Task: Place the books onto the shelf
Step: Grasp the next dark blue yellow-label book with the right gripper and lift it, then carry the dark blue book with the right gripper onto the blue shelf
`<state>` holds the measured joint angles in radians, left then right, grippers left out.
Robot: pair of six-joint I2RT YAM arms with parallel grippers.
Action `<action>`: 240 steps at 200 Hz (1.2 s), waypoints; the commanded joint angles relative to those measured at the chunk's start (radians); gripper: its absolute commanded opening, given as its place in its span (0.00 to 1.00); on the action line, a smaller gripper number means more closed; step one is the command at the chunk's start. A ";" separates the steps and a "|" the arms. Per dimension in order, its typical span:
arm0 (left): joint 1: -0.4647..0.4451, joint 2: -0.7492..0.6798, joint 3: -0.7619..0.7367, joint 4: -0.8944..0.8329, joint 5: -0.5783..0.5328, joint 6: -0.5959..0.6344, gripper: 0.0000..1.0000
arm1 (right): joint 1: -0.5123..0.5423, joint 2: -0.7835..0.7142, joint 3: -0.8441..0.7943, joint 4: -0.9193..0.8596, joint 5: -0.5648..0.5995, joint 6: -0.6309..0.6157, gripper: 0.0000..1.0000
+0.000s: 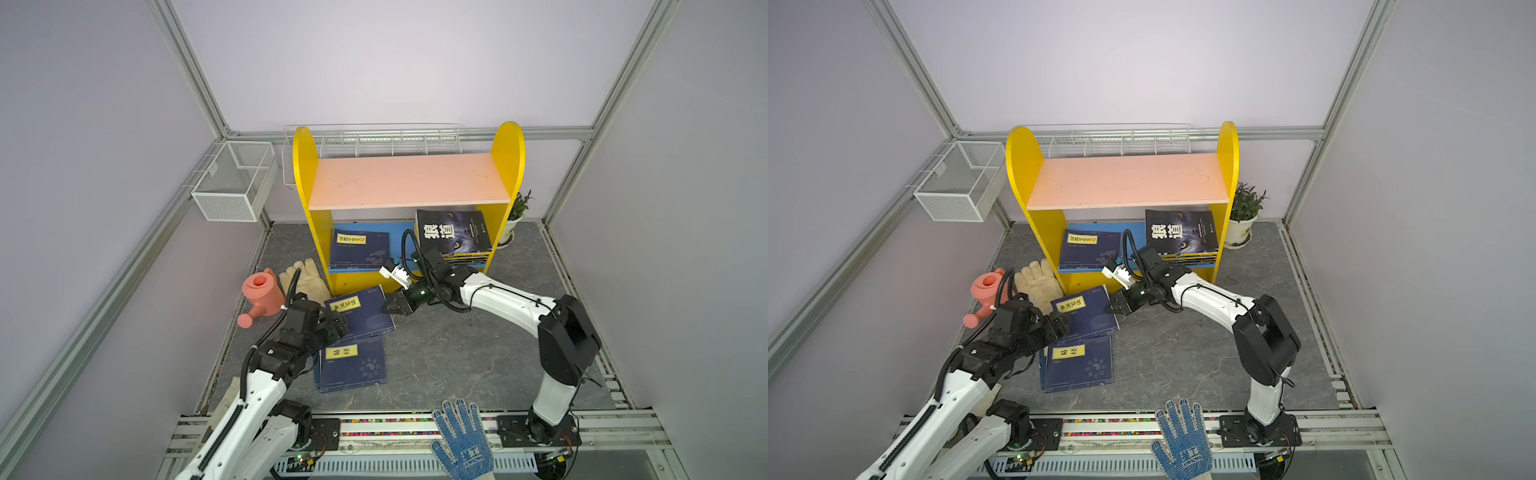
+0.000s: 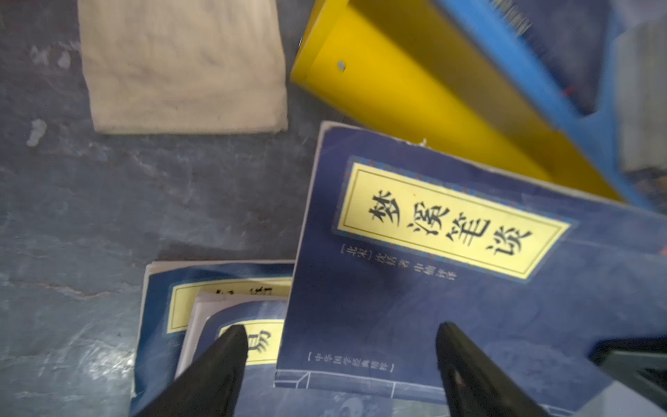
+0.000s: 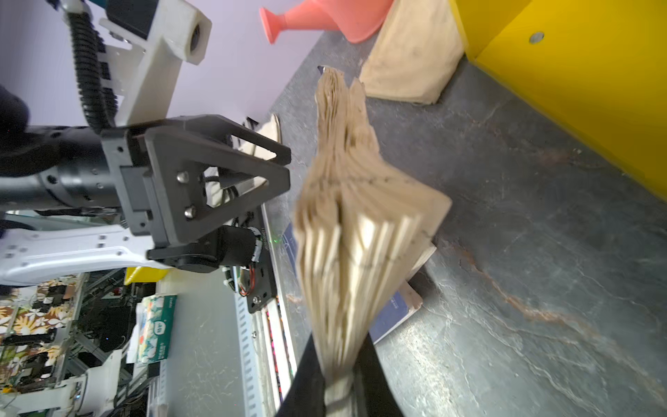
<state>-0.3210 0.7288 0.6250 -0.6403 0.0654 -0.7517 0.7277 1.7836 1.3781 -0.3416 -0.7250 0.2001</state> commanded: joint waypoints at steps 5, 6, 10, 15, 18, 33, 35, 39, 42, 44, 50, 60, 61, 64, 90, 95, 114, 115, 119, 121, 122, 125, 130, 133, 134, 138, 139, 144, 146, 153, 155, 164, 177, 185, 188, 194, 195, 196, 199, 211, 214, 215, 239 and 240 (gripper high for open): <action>0.074 -0.041 0.014 0.100 0.170 -0.107 0.88 | -0.058 -0.110 -0.016 0.067 -0.140 0.044 0.07; 0.076 -0.041 0.012 0.106 0.180 -0.112 0.88 | -0.062 -0.112 -0.016 0.068 -0.142 0.045 0.07; 0.086 -0.043 0.005 0.135 0.209 -0.127 0.89 | -0.070 -0.123 -0.017 0.071 -0.152 0.051 0.07; 0.095 -0.043 -0.003 0.174 0.243 -0.144 0.90 | -0.082 -0.135 -0.019 0.075 -0.165 0.059 0.07; 0.100 -0.044 -0.009 0.198 0.263 -0.155 0.90 | -0.088 -0.142 -0.019 0.078 -0.175 0.064 0.07; 0.106 -0.042 -0.027 0.300 0.330 -0.186 0.94 | -0.116 -0.167 -0.022 0.090 -0.214 0.087 0.07; 0.106 -0.042 -0.029 0.311 0.339 -0.187 0.94 | -0.118 -0.170 -0.023 0.094 -0.219 0.090 0.07; 0.106 -0.039 -0.030 0.330 0.350 -0.187 0.95 | -0.122 -0.175 -0.024 0.101 -0.229 0.097 0.07; 0.107 -0.038 -0.030 0.342 0.359 -0.185 0.95 | -0.125 -0.178 -0.025 0.104 -0.235 0.101 0.07; 0.106 -0.037 -0.030 0.348 0.364 -0.184 0.95 | -0.126 -0.181 -0.025 0.105 -0.238 0.104 0.07; 0.106 -0.035 -0.031 0.368 0.379 -0.176 0.95 | -0.127 -0.185 -0.025 0.110 -0.247 0.111 0.07; 0.106 -0.032 -0.030 0.394 0.404 -0.162 0.95 | -0.128 -0.188 -0.028 0.125 -0.260 0.128 0.07; 0.106 -0.032 -0.030 0.397 0.407 -0.161 0.95 | -0.128 -0.187 -0.028 0.126 -0.262 0.129 0.07; 0.106 -0.032 -0.030 0.405 0.415 -0.155 0.95 | -0.129 -0.188 -0.030 0.130 -0.266 0.133 0.07; 0.106 -0.034 -0.040 0.473 0.481 -0.147 0.89 | -0.129 -0.181 -0.044 0.192 -0.299 0.194 0.07; 0.107 -0.035 -0.045 0.492 0.494 -0.152 0.85 | -0.128 -0.179 -0.049 0.208 -0.305 0.208 0.07; 0.107 -0.046 -0.068 0.575 0.542 -0.183 0.59 | -0.128 -0.172 -0.053 0.221 -0.307 0.223 0.07; 0.106 -0.047 -0.069 0.579 0.544 -0.184 0.57 | -0.128 -0.173 -0.052 0.220 -0.306 0.224 0.08; 0.106 -0.049 -0.073 0.595 0.553 -0.192 0.49 | -0.128 -0.170 -0.051 0.216 -0.302 0.221 0.08; 0.106 -0.051 -0.075 0.601 0.556 -0.195 0.45 | -0.128 -0.170 -0.051 0.214 -0.298 0.219 0.08; 0.106 -0.052 -0.075 0.605 0.559 -0.196 0.43 | -0.128 -0.171 -0.050 0.212 -0.296 0.217 0.08; 0.106 -0.055 -0.077 0.613 0.562 -0.201 0.36 | -0.128 -0.170 -0.049 0.205 -0.289 0.214 0.08; 0.106 -0.060 -0.081 0.623 0.565 -0.207 0.26 | -0.128 -0.169 -0.046 0.192 -0.279 0.208 0.08; 0.106 -0.065 -0.082 0.627 0.564 -0.209 0.21 | -0.128 -0.169 -0.044 0.187 -0.274 0.206 0.09; 0.107 -0.066 -0.082 0.627 0.564 -0.209 0.18 | -0.129 -0.168 -0.044 0.185 -0.273 0.206 0.09; 0.107 -0.071 -0.083 0.628 0.561 -0.211 0.10 | -0.129 -0.168 -0.042 0.182 -0.265 0.206 0.10; 0.107 -0.073 -0.084 0.628 0.559 -0.210 0.08 | -0.129 -0.168 -0.042 0.181 -0.262 0.206 0.10; 0.107 -0.079 -0.084 0.624 0.552 -0.210 0.00 | -0.128 -0.168 -0.041 0.176 -0.243 0.207 0.12; 0.107 -0.083 -0.084 0.622 0.548 -0.209 0.00 | -0.128 -0.168 -0.039 0.173 -0.233 0.207 0.13; 0.106 -0.093 -0.085 0.620 0.536 -0.208 0.00 | -0.130 -0.170 -0.039 0.167 -0.201 0.211 0.14; 0.106 -0.096 -0.085 0.620 0.532 -0.209 0.00 | -0.130 -0.169 -0.039 0.168 -0.193 0.212 0.15; 0.107 -0.109 -0.085 0.622 0.516 -0.208 0.00 | -0.131 -0.174 -0.042 0.170 -0.149 0.230 0.28; 0.106 -0.130 -0.085 0.630 0.483 -0.214 0.00 | -0.138 -0.180 -0.057 0.177 -0.078 0.268 0.47; 0.106 -0.144 -0.087 0.639 0.458 -0.222 0.00 | -0.143 -0.185 -0.070 0.189 -0.059 0.291 0.53; 0.106 -0.151 -0.089 0.645 0.449 -0.225 0.00 | -0.145 -0.187 -0.076 0.193 -0.052 0.299 0.54; 0.106 -0.163 -0.092 0.658 0.432 -0.233 0.00 | -0.147 -0.193 -0.089 0.204 -0.040 0.317 0.56; 0.106 -0.165 -0.092 0.660 0.429 -0.233 0.00 | -0.148 -0.195 -0.092 0.207 -0.039 0.319 0.56; 0.106 -0.167 -0.093 0.663 0.426 -0.235 0.00 | -0.149 -0.195 -0.094 0.210 -0.037 0.322 0.57; 0.106 -0.173 -0.093 0.669 0.417 -0.237 0.00 | -0.151 -0.198 -0.104 0.219 -0.035 0.331 0.57; 0.107 -0.192 -0.098 0.693 0.387 -0.248 0.00 | -0.154 -0.211 -0.132 0.250 -0.034 0.358 0.58; 0.106 -0.196 -0.098 0.698 0.380 -0.248 0.00 | -0.154 -0.213 -0.138 0.255 -0.035 0.364 0.58; 0.106 -0.197 -0.098 0.698 0.377 -0.249 0.00 | -0.154 -0.214 -0.139 0.257 -0.036 0.366 0.58; 0.107 -0.217 -0.104 0.720 0.329 -0.251 0.00 | -0.152 -0.223 -0.182 0.337 -0.104 0.442 0.58; 0.108 -0.217 -0.105 0.722 0.327 -0.251 0.00 | -0.152 -0.224 -0.184 0.339 -0.108 0.445 0.58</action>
<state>-0.2104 0.5404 0.5266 -0.0181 0.4664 -0.9768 0.5766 1.5986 1.2377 -0.1112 -0.7933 0.5476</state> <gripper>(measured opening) 0.080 0.580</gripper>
